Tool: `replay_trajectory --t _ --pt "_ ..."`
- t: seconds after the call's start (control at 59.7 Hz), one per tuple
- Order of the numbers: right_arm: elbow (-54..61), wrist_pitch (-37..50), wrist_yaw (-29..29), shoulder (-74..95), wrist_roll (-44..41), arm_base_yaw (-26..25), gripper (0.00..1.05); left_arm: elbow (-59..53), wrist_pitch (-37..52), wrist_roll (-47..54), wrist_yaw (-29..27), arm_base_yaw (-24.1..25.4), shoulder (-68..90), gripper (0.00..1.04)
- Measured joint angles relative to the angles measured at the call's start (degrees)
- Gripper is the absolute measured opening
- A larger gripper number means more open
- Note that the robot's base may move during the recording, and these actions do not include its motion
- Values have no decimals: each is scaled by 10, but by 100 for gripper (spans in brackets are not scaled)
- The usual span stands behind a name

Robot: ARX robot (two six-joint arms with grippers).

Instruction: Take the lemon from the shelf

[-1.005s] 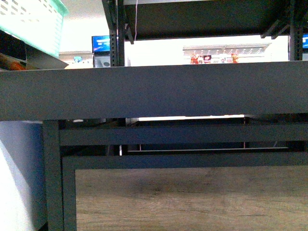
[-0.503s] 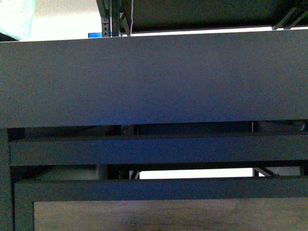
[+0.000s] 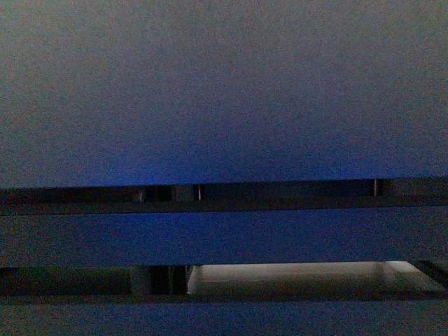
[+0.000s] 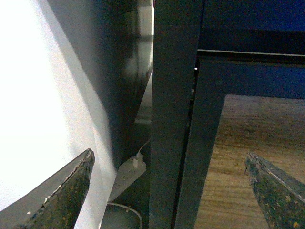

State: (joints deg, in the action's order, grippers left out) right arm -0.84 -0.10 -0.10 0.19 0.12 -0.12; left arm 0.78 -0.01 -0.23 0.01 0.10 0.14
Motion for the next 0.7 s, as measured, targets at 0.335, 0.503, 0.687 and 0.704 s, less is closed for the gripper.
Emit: replay_trajectory --t 0.335,0.503,0.687,0.704 --pt "0 0 0 0 0 0 97 0 0 0 0 0 0 97" --pt "0 0 -1 0 0 0 97 0 0 0 0 0 0 97" --pt "0 0 -1 0 0 0 97 0 0 0 0 0 0 97" --pt "0 0 -1 0 0 0 97 0 0 0 0 0 0 97"
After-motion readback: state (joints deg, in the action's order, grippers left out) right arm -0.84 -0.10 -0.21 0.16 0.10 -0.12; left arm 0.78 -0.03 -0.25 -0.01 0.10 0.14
